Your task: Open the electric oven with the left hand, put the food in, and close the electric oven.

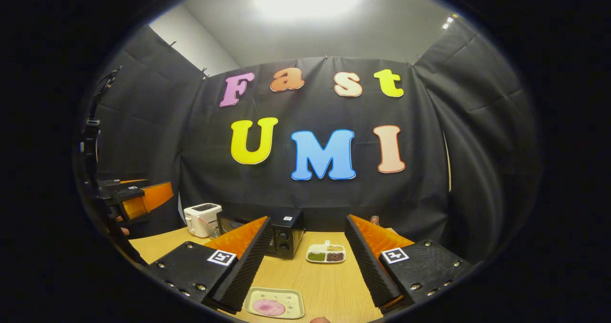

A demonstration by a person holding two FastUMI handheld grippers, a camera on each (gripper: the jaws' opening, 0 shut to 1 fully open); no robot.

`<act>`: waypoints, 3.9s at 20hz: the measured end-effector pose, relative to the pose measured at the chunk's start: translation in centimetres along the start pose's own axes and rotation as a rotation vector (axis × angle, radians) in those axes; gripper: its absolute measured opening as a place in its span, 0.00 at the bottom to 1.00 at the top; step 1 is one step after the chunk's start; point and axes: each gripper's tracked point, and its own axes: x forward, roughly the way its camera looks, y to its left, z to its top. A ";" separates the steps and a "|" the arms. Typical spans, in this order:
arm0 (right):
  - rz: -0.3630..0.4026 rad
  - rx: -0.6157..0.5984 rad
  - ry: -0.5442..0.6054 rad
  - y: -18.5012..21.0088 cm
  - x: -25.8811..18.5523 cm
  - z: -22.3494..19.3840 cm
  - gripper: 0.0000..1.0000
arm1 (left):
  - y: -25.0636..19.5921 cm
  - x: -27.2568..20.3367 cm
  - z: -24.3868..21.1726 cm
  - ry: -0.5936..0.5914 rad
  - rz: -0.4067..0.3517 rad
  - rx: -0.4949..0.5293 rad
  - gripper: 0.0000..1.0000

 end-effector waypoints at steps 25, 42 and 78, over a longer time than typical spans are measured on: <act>-0.228 0.000 0.086 -2.0 6.4 -3.1 0.95 | -0.9 25.8 -12.5 0.192 -0.196 -0.038 0.91; -0.327 -0.059 0.175 0.1 7.8 -5.2 0.95 | -1.0 34.8 -24.9 0.333 -0.235 -0.023 1.00; -0.230 -0.063 0.200 -2.1 2.3 -5.4 0.95 | 0.7 21.4 -34.5 0.504 -0.100 0.004 1.00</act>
